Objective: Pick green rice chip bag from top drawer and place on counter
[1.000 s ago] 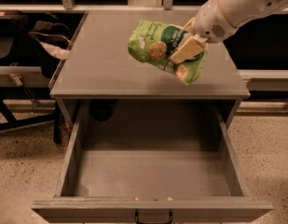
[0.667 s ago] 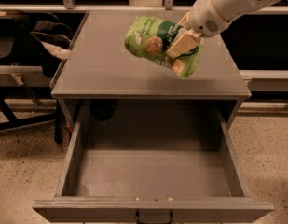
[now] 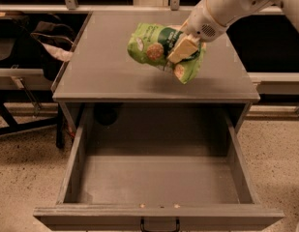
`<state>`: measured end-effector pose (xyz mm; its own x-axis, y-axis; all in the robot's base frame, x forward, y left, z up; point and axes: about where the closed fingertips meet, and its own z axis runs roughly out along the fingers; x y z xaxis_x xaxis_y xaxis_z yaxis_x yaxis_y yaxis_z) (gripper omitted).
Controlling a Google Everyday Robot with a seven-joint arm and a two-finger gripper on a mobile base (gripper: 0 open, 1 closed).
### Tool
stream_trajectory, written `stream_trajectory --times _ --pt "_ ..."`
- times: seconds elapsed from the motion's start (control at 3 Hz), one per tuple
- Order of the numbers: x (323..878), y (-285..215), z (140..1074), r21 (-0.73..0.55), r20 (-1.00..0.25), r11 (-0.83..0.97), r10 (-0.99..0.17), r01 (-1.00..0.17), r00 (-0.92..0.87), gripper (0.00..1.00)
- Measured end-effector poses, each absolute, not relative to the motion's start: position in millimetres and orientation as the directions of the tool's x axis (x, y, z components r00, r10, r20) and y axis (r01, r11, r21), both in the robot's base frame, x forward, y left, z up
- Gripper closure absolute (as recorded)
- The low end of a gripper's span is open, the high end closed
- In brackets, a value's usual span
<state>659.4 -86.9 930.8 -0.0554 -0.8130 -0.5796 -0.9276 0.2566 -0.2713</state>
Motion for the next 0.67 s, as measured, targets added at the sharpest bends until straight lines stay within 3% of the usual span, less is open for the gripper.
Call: stream_trajectory --times 0.67 --pt "664.4 -84.8 904.9 -0.247 -0.547 0.268 -0.832 -0.931 -0.094 1.0"
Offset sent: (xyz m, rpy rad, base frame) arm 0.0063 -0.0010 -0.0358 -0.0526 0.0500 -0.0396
